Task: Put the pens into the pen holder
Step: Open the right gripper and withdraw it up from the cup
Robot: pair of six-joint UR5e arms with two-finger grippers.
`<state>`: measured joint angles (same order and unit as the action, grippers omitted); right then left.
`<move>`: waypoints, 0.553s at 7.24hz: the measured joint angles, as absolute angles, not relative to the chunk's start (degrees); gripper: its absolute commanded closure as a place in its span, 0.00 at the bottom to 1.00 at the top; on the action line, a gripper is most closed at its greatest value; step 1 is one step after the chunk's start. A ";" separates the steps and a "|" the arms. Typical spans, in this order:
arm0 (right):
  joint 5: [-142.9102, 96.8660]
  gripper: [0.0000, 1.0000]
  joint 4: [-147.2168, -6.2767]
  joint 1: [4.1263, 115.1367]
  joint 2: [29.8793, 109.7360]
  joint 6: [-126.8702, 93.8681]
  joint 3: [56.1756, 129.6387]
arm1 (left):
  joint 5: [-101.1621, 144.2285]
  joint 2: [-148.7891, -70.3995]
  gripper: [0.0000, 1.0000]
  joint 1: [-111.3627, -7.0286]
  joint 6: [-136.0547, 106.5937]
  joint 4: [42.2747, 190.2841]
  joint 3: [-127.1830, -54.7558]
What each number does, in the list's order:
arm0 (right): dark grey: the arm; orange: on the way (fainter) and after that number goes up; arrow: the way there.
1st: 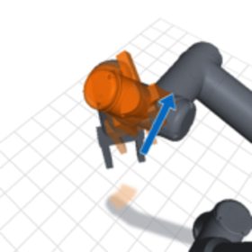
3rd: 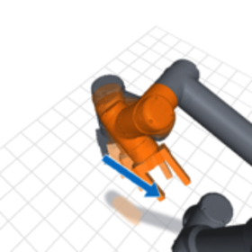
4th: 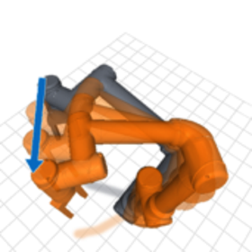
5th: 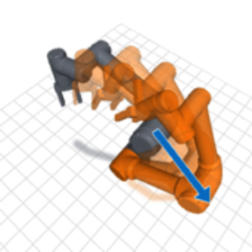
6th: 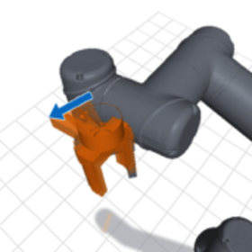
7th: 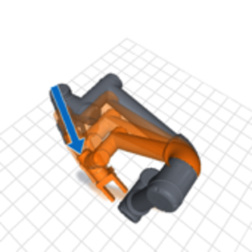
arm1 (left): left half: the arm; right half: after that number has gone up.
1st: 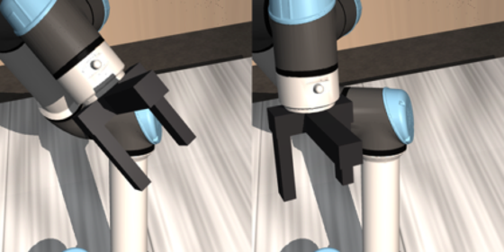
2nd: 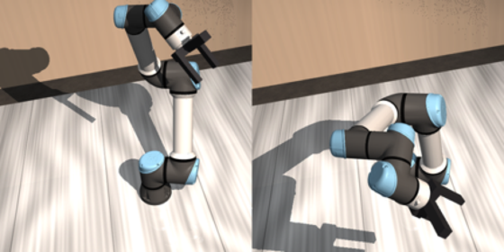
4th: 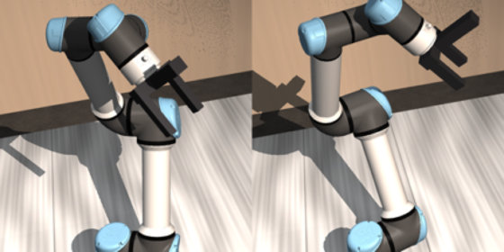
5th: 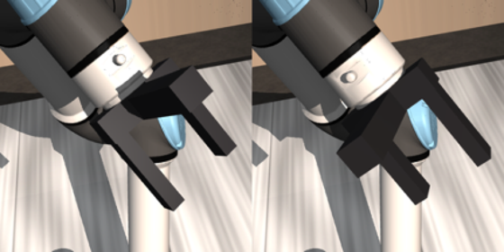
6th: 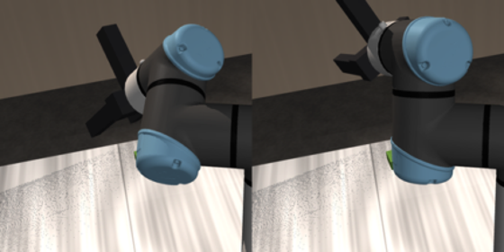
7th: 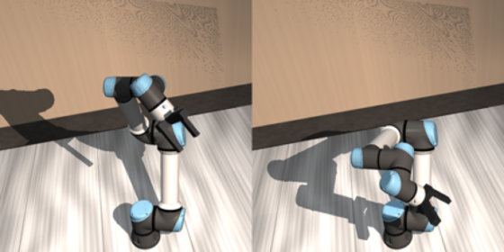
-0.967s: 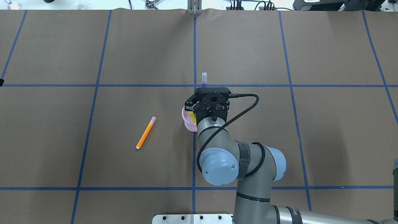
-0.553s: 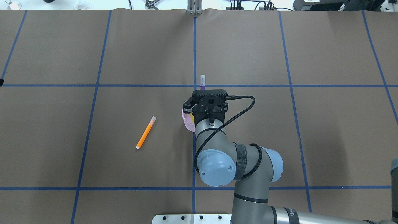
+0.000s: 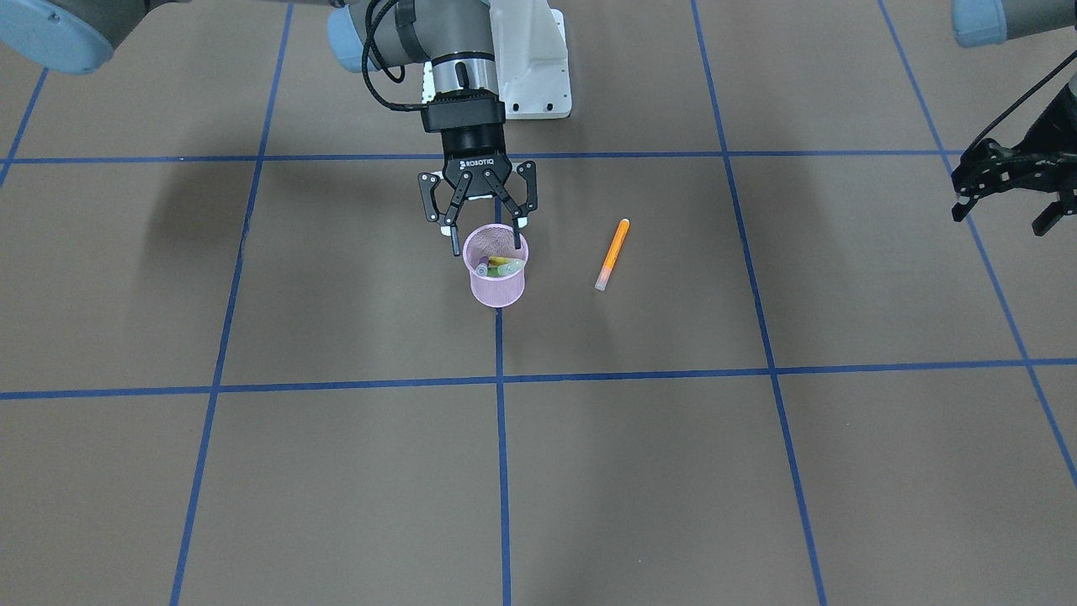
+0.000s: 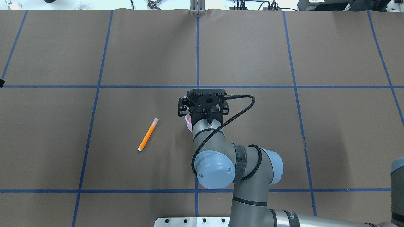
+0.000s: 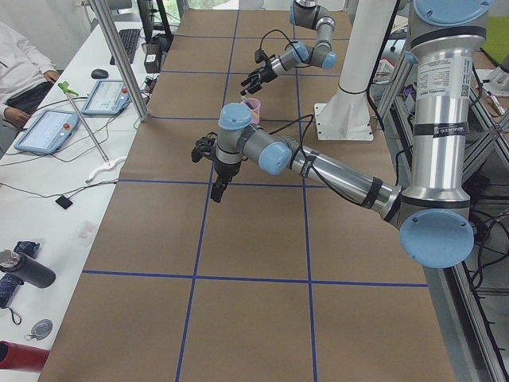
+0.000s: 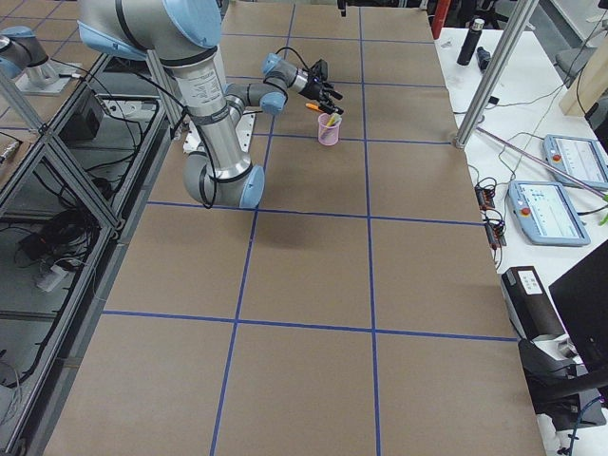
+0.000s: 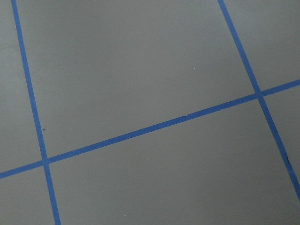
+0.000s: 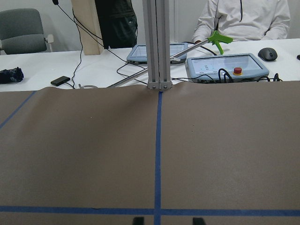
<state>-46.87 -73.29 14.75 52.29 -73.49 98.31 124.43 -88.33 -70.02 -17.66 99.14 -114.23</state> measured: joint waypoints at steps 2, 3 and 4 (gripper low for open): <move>-57.41 0.01 -73.37 19.71 51.93 -73.24 99.05 | 124.39 -89.31 0.00 -69.83 -21.01 99.24 -114.24; -65.80 0.01 -73.76 24.06 52.08 -72.87 99.27 | 124.45 -90.36 0.00 -69.31 -24.04 99.57 -114.34; -75.65 0.01 -74.61 29.17 52.47 -71.39 99.35 | 124.48 -91.06 0.00 -68.06 -25.68 100.07 -114.39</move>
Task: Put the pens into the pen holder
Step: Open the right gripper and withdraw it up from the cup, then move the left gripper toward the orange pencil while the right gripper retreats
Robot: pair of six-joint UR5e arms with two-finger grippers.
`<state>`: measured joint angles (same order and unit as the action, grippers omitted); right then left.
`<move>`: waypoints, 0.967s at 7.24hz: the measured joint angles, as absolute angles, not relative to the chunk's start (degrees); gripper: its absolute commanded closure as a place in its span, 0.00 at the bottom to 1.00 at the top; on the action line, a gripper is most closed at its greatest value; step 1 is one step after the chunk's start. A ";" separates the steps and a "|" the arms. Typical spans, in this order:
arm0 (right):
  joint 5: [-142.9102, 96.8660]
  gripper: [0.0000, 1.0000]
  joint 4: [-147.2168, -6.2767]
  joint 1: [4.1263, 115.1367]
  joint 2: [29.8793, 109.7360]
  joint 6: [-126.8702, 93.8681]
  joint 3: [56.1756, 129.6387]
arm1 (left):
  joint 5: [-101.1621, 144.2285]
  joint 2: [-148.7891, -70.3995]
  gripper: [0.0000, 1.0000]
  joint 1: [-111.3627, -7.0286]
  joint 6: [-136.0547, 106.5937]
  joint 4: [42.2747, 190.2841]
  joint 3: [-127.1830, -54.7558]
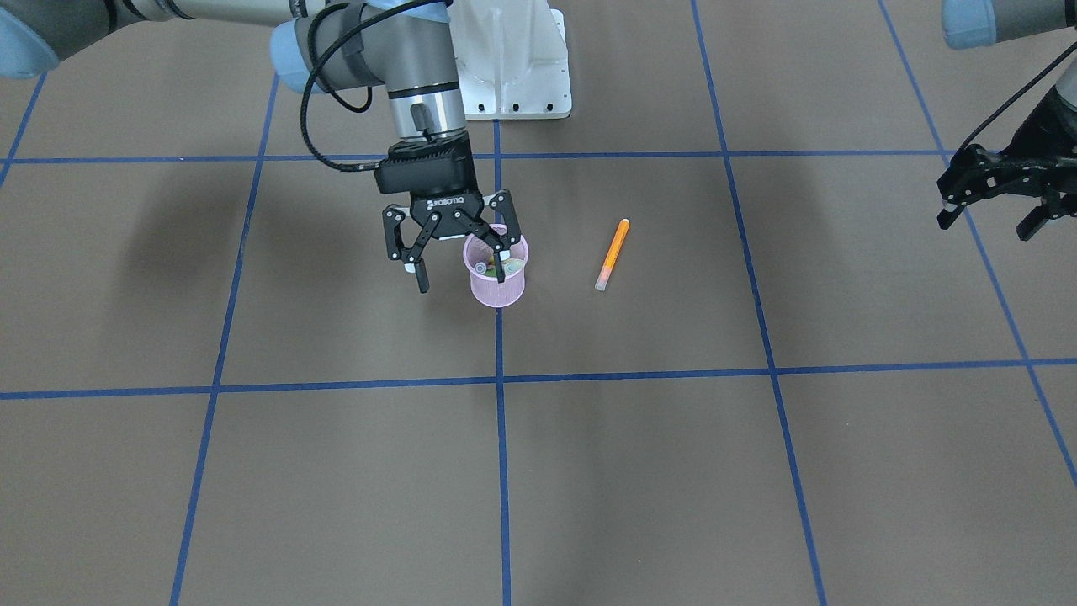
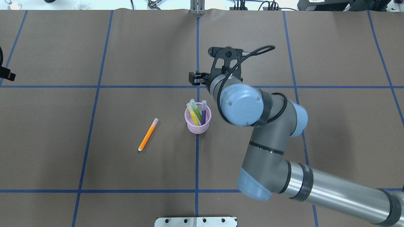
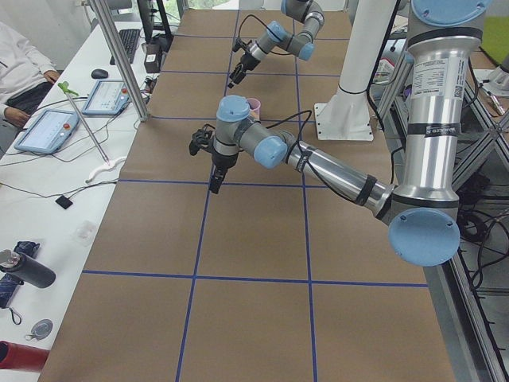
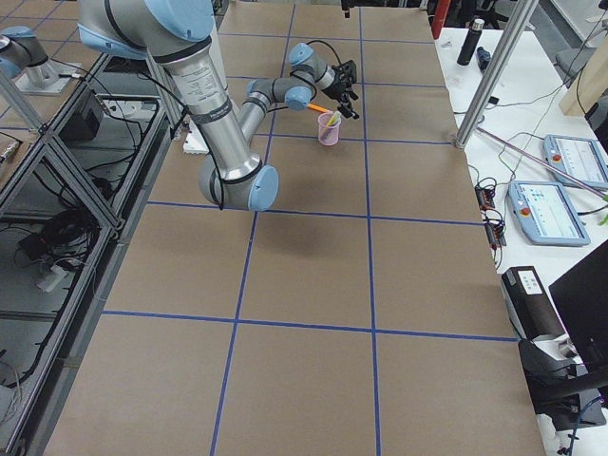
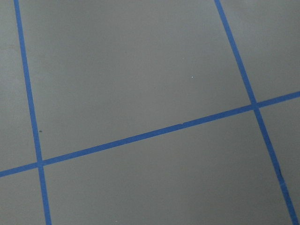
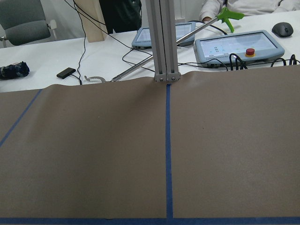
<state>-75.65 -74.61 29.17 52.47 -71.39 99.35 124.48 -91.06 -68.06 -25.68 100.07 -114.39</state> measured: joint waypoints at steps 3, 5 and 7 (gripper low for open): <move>-102.32 0.00 -80.23 44.51 54.18 -60.72 99.56 | 124.11 -96.03 0.00 -59.49 -31.18 100.37 -113.61; -116.41 0.00 -81.23 54.73 58.55 -48.71 100.28 | 123.81 -102.50 0.00 -53.62 -34.55 100.44 -109.96; -124.68 0.00 -81.37 62.45 63.32 -37.35 100.49 | 123.74 -108.74 0.00 -50.18 -35.71 100.50 -104.74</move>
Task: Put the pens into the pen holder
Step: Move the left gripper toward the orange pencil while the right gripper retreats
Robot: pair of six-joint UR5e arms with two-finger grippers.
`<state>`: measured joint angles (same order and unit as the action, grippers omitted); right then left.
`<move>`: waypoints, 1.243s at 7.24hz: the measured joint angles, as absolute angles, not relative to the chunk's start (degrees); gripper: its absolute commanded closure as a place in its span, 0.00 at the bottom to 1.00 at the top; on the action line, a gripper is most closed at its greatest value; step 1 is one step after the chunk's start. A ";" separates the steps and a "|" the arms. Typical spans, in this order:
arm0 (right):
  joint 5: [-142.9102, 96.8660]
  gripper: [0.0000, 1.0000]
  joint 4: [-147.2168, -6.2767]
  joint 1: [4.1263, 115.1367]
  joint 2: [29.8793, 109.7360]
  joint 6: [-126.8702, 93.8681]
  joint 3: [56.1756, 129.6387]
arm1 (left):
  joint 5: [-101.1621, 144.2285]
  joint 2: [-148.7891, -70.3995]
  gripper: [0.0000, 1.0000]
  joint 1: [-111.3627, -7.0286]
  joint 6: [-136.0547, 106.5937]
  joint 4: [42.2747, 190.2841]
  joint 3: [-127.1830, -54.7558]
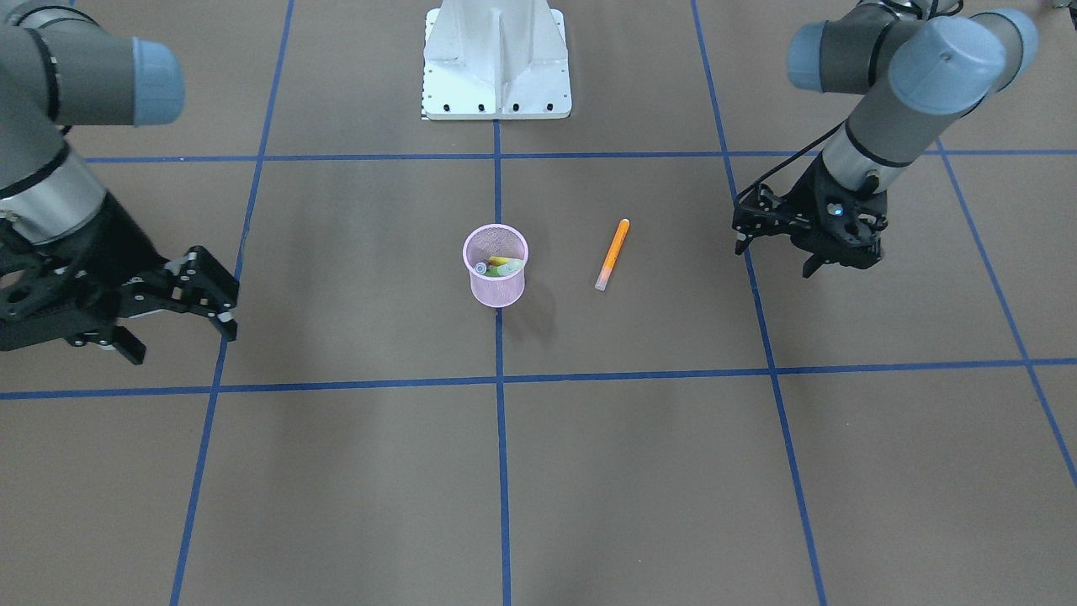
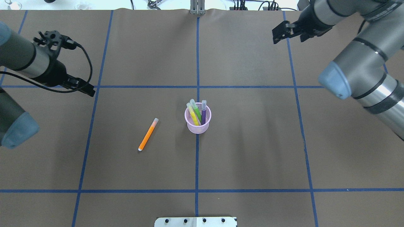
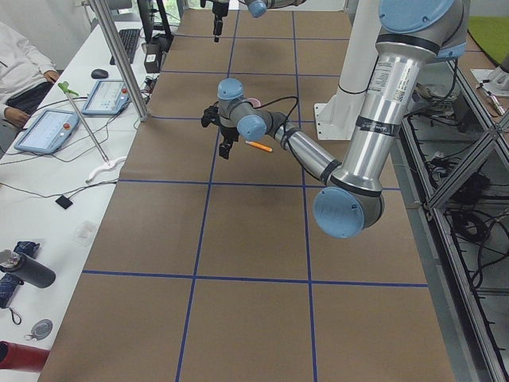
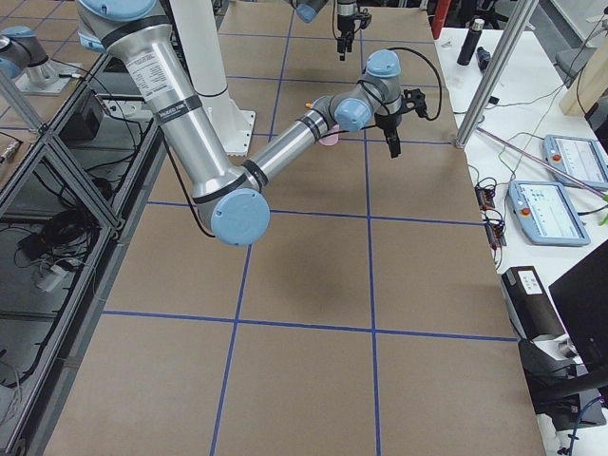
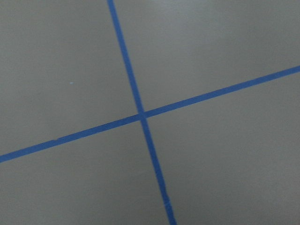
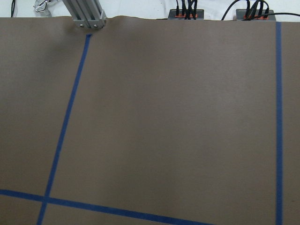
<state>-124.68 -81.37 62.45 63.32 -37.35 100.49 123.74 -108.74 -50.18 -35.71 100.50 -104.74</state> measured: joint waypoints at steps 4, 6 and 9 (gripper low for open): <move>-131.39 0.00 -81.26 70.60 69.69 -23.61 100.21 | 115.44 -114.90 0.02 -40.55 -46.67 109.90 -96.12; -132.36 0.00 -81.18 71.92 70.86 -21.24 100.15 | 111.50 -117.97 0.28 -37.24 -48.84 111.82 -92.30; -132.62 0.00 -81.20 72.14 71.24 -20.85 100.19 | 109.80 -119.27 0.37 -34.96 -49.91 112.10 -91.58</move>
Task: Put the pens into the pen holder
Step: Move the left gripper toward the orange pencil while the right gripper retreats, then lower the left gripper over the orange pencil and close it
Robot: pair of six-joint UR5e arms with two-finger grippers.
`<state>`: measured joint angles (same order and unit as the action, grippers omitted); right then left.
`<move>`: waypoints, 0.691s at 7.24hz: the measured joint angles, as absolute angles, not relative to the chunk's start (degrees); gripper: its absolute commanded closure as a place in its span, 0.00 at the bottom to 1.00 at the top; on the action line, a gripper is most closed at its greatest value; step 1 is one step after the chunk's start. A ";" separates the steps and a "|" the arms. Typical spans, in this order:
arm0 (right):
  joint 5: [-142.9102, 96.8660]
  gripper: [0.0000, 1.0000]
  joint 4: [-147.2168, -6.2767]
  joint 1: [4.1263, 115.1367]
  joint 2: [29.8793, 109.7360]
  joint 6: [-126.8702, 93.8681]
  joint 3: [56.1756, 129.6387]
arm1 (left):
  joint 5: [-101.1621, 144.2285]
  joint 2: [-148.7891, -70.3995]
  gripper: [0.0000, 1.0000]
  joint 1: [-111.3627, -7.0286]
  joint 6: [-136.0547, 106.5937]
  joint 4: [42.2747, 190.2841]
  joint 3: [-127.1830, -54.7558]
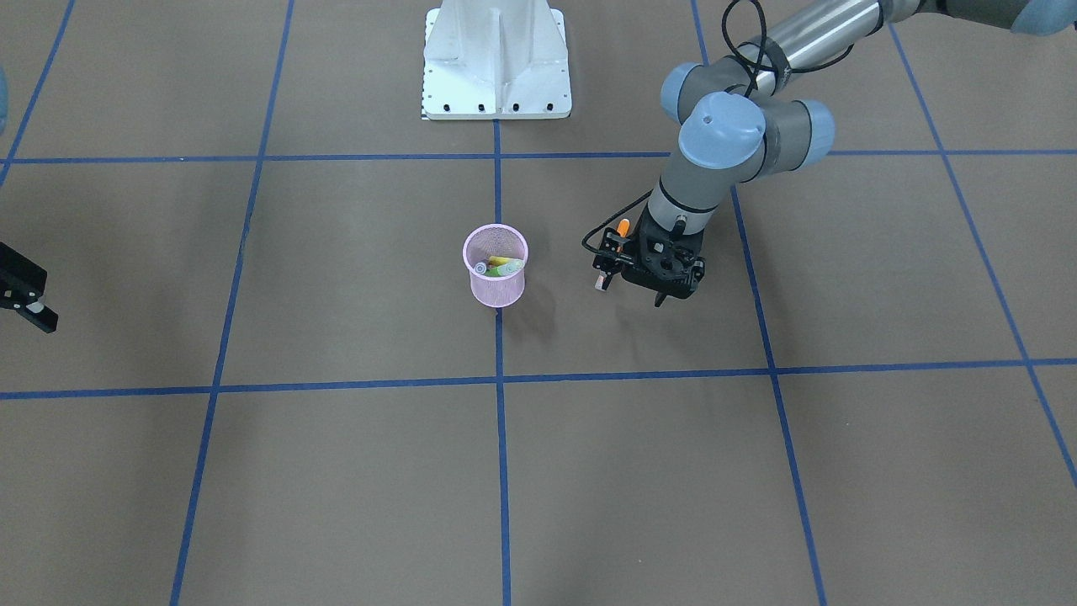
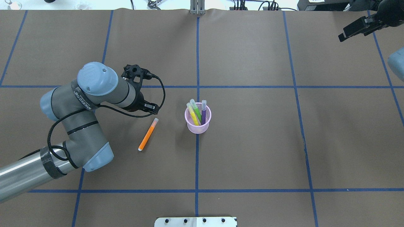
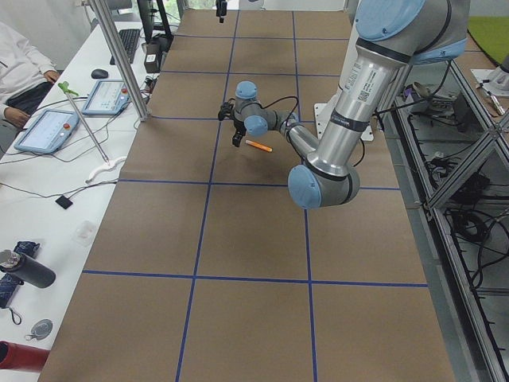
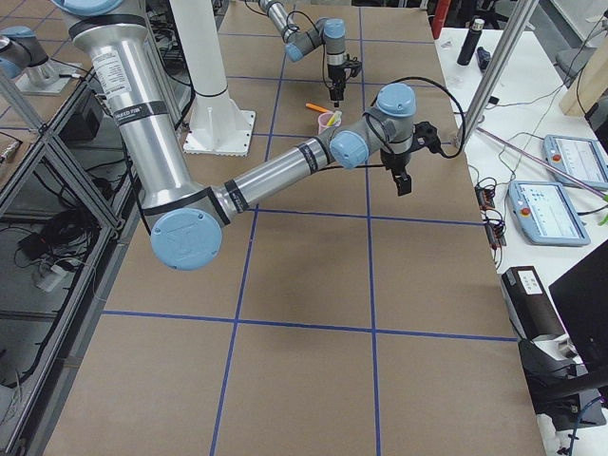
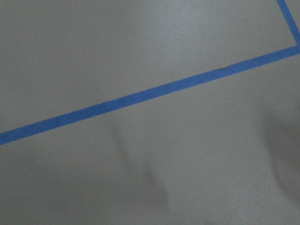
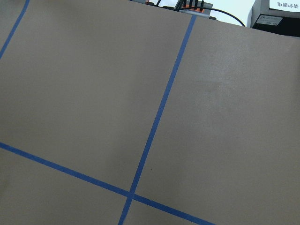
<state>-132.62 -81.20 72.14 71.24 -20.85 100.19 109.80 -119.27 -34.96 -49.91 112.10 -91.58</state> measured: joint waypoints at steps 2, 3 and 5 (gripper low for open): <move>-132.63 0.00 -81.18 72.16 71.39 -20.83 100.20 | 109.62 -119.39 0.41 -33.03 -51.27 111.99 -91.59; -132.63 0.00 -81.19 72.15 71.42 -20.83 100.20 | 109.56 -119.36 0.44 -32.30 -51.48 111.96 -91.63; -132.63 0.00 -81.21 72.15 71.45 -20.83 100.20 | 109.46 -119.26 0.50 -31.62 -51.58 111.90 -91.66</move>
